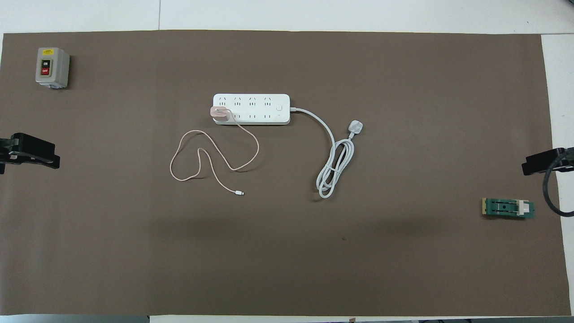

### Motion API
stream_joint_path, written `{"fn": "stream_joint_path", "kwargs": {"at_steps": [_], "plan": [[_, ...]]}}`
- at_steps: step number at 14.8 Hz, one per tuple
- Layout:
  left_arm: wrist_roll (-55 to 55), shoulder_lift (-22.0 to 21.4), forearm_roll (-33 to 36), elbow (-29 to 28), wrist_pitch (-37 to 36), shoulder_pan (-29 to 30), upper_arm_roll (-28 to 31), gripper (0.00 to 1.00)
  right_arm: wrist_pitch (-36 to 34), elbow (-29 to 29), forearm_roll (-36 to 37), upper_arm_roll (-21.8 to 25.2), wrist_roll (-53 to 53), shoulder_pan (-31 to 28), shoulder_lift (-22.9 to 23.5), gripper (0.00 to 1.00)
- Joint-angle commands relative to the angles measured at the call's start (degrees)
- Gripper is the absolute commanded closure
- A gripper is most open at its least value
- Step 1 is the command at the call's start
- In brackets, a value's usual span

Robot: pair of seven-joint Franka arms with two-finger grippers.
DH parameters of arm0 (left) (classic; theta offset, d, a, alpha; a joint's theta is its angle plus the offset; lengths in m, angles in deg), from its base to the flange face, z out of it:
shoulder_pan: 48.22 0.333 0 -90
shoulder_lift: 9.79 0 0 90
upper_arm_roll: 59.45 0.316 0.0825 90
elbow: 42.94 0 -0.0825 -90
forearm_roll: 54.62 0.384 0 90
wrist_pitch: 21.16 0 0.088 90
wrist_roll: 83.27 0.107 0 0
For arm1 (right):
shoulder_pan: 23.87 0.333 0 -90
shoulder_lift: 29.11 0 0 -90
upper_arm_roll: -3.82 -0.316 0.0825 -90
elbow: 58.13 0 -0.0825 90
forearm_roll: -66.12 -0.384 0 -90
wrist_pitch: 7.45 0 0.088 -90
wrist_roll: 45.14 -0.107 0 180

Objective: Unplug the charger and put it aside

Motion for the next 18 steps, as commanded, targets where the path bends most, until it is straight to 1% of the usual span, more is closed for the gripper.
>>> {"fn": "stream_joint_path", "kwargs": {"at_steps": [1,9,12,14,15,16,17,18], "plan": [[0.53,-0.64,-0.59,-0.12,-0.79,-0.16,0.5,0.0,-0.02,-1.15,-1.32,-0.4,0.94,-1.05,-1.22,0.0],[0.53,-0.64,-0.59,-0.12,-0.79,-0.16,0.5,0.0,-0.02,-0.98,-1.24,-0.31,1.29,-1.22,-1.22,0.0],[0.45,-0.64,-0.59,-0.3,-0.01,-0.95,-0.03,0.0,0.68,-1.41,-1.67,-0.22,-0.45,-1.14,-1.22,0.0],[0.71,-0.47,-0.68,-0.3,2.89,-1.13,-0.29,0.0,2.52,-1.94,-4.12,-0.31,-6.23,-1.14,-1.14,0.0],[0.71,-0.64,-0.68,-0.56,2.81,-1.13,-0.29,0.0,2.88,-2.38,-6.49,-0.22,-8.87,-1.14,-0.96,0.0],[0.62,-0.73,-0.68,-1.08,2.64,-1.04,-0.21,0.0,3.23,-2.65,-7.38,-0.31,-11.94,-0.79,-0.7,0.0],[0.27,-0.82,-0.68,-1.26,3.25,-0.95,-0.21,0.0,3.84,-3.69,-8.08,-0.48,-16.33,-0.26,-0.61,0.0],[0.1,-0.82,-0.68,-1.44,4.91,-1.04,-0.21,0.0,6.02,-5.44,-9.83,-0.92,-22.37,0.26,-0.7,0.0]]}}
